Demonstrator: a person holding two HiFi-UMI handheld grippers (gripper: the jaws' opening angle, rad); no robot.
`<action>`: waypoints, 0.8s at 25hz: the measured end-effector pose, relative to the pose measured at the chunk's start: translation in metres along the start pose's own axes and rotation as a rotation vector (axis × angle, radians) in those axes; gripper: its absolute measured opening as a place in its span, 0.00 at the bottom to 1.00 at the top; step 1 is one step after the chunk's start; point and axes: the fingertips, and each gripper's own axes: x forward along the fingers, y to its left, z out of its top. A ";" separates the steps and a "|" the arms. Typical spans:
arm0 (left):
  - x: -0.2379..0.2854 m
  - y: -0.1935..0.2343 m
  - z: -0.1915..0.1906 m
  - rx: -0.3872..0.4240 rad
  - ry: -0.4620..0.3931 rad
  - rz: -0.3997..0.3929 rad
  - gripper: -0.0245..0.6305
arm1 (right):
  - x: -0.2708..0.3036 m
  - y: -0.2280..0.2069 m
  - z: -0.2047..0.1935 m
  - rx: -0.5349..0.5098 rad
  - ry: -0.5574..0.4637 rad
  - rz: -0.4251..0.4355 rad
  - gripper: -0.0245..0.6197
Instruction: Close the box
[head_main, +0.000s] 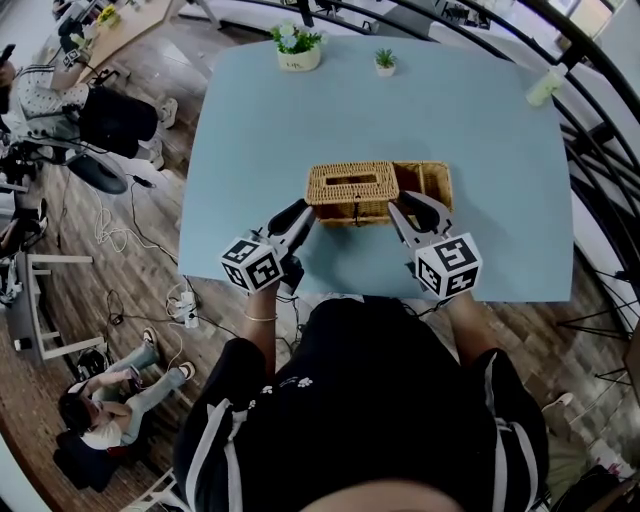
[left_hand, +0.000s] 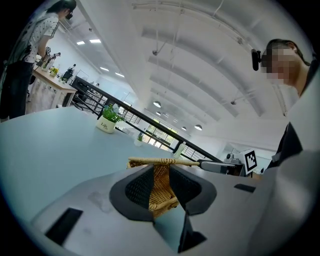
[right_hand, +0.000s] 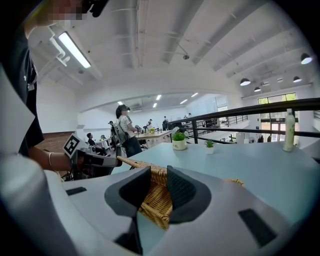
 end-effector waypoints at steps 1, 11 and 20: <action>0.000 0.000 -0.001 -0.001 0.001 0.000 0.15 | 0.000 0.000 -0.001 0.003 0.003 0.000 0.19; -0.001 0.004 -0.013 -0.018 0.025 0.004 0.15 | 0.001 0.001 -0.013 0.024 0.019 0.001 0.20; -0.004 0.007 -0.030 -0.046 0.059 0.023 0.15 | 0.000 0.003 -0.029 0.043 0.062 -0.007 0.20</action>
